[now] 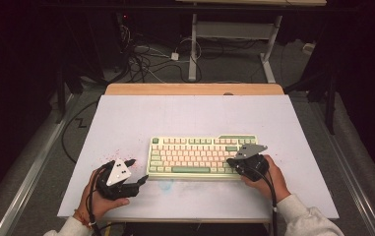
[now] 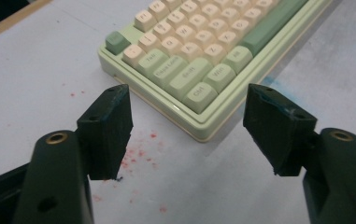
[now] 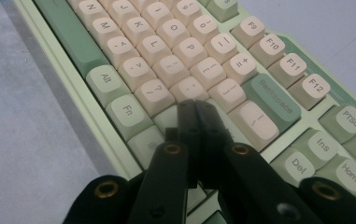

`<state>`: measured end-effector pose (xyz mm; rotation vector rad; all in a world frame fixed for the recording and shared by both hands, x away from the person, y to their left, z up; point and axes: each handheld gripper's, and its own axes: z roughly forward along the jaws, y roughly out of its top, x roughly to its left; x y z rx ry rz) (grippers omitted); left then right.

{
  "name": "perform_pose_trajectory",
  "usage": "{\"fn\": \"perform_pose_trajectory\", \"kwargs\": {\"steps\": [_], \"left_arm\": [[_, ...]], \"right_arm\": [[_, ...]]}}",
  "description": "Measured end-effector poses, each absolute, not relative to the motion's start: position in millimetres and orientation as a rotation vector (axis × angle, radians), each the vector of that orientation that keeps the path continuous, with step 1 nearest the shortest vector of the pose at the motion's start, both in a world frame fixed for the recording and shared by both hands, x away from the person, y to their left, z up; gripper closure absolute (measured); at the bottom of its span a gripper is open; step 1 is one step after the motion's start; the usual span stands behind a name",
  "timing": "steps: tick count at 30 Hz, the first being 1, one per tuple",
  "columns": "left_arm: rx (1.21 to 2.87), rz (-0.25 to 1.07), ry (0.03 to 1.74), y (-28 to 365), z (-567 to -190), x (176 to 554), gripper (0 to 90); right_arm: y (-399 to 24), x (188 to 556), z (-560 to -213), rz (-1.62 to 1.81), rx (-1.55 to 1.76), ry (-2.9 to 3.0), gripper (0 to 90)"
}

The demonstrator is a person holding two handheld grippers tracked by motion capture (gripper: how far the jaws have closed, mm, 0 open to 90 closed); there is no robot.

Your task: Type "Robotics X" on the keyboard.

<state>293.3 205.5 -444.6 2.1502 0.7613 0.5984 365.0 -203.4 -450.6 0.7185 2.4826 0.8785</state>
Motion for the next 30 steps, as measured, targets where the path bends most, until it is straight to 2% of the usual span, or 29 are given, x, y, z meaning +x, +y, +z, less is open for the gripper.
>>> {"fn": "perform_pose_trajectory", "kwargs": {"steps": [4, 10, 13, 30], "left_arm": [[2.113, 0.587, 0.76, 211, -435, 293, 48.3], [2.103, 0.563, 0.728, 218, -420, 294, 77.3], [2.116, 0.57, 0.71, 217, -416, 297, 85.8], [2.231, 0.511, 0.717, 182, -413, 332, 87.6]], "right_arm": [[-203, 364, -451, 0.881, 0.722, 2.478, 90.0], [-203, 364, -451, 0.875, 0.723, 2.474, 90.0], [-203, 364, -451, 0.877, 0.723, 2.472, 90.0], [-203, 362, -452, 0.875, 0.719, 2.463, 90.0]]}}
